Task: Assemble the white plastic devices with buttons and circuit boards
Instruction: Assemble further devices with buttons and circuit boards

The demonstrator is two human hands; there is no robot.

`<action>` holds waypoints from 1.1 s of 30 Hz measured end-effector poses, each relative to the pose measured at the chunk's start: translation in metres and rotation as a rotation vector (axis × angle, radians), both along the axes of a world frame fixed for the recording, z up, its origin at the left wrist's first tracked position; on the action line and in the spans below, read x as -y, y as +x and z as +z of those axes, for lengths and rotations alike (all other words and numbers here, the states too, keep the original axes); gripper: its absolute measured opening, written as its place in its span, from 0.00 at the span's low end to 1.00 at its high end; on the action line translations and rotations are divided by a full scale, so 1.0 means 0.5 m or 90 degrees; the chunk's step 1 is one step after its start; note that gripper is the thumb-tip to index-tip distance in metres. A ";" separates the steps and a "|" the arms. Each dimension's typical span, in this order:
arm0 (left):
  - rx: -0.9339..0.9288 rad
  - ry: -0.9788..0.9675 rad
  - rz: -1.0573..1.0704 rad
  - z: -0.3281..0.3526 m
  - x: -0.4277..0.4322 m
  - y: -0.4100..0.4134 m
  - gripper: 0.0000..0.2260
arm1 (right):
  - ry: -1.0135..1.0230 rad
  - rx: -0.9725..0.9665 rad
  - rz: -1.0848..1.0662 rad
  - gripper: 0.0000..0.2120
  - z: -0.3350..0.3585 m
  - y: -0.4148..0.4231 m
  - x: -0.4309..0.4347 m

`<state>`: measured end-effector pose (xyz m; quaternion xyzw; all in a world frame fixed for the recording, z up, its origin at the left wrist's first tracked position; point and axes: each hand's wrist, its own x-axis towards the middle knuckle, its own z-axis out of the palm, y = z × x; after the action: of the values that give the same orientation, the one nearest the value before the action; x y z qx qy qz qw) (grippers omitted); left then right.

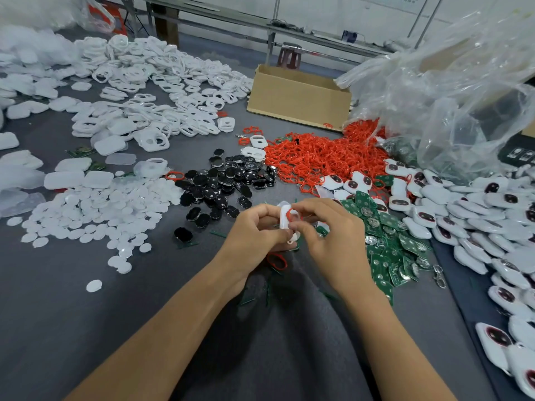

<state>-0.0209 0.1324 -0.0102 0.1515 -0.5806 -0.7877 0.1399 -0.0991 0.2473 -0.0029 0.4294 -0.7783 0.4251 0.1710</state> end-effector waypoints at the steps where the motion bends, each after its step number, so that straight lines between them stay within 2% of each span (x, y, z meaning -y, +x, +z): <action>1: -0.005 0.028 -0.010 0.002 0.000 0.000 0.07 | -0.004 0.007 0.001 0.10 0.001 0.000 -0.001; 3: -0.016 0.086 -0.026 0.005 0.000 -0.002 0.03 | -0.013 0.003 0.005 0.11 0.005 -0.001 -0.003; 5: -0.024 0.120 -0.030 0.004 0.001 -0.003 0.05 | -0.022 -0.001 0.012 0.12 0.007 -0.002 -0.003; 11: -0.035 0.155 -0.056 0.003 0.005 0.000 0.06 | -0.044 0.029 0.014 0.11 0.012 -0.001 -0.009; 17: -0.029 0.119 -0.069 -0.001 0.006 0.001 0.08 | -0.075 0.200 0.071 0.13 0.017 -0.006 -0.012; 24: -0.047 0.142 -0.062 0.001 0.007 0.003 0.07 | -0.162 0.336 0.120 0.14 0.010 -0.010 -0.007; 33: -0.049 0.101 0.047 -0.003 -0.004 -0.003 0.08 | -0.171 0.185 0.038 0.12 -0.010 0.004 0.009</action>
<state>-0.0222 0.1345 -0.0118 0.1527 -0.5048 -0.8306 0.1787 -0.0973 0.2427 -0.0082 0.3598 -0.7181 0.5873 0.0999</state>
